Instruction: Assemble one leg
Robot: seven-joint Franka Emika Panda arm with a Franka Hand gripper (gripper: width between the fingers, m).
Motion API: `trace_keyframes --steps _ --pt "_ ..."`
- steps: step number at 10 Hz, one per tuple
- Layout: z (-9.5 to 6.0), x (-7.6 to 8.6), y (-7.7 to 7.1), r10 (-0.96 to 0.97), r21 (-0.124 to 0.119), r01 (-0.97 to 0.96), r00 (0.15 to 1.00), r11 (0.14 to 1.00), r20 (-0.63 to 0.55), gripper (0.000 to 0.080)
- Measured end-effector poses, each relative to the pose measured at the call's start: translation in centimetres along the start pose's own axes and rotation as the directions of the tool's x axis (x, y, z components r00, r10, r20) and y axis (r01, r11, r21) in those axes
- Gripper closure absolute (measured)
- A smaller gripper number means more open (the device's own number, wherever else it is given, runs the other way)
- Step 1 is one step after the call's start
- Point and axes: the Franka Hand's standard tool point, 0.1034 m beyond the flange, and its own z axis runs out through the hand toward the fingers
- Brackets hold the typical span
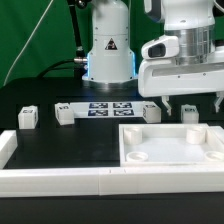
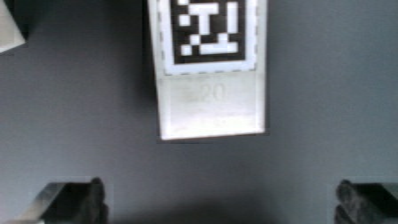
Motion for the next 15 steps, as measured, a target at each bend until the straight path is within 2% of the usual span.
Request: trace_keyframes --steps 2,4,7,8,9,11,12,15 --pt "0.1 0.0 0.0 -0.005 -0.002 0.005 1.0 1.0 0.015 0.015" --pt "0.2 -0.8 0.6 -0.032 -0.025 0.037 0.982 0.999 0.186 0.015" --pt "0.1 -0.7 0.3 -0.029 -0.033 0.046 0.916 0.998 0.4 0.015" --pt "0.1 -1.0 0.1 -0.027 -0.038 0.054 0.86 0.998 0.51 0.015" --pt "0.3 -0.7 -0.2 -0.026 -0.037 0.055 0.835 0.998 0.55 0.015" --pt "0.7 -1.6 -0.2 -0.022 -0.041 0.07 0.712 0.997 0.702 0.015" --pt "1.3 -1.3 -0.3 -0.019 -0.04 0.07 0.677 0.997 0.736 0.015" --pt "2.2 -1.8 -0.2 -0.018 -0.045 0.075 0.677 0.996 0.736 0.015"
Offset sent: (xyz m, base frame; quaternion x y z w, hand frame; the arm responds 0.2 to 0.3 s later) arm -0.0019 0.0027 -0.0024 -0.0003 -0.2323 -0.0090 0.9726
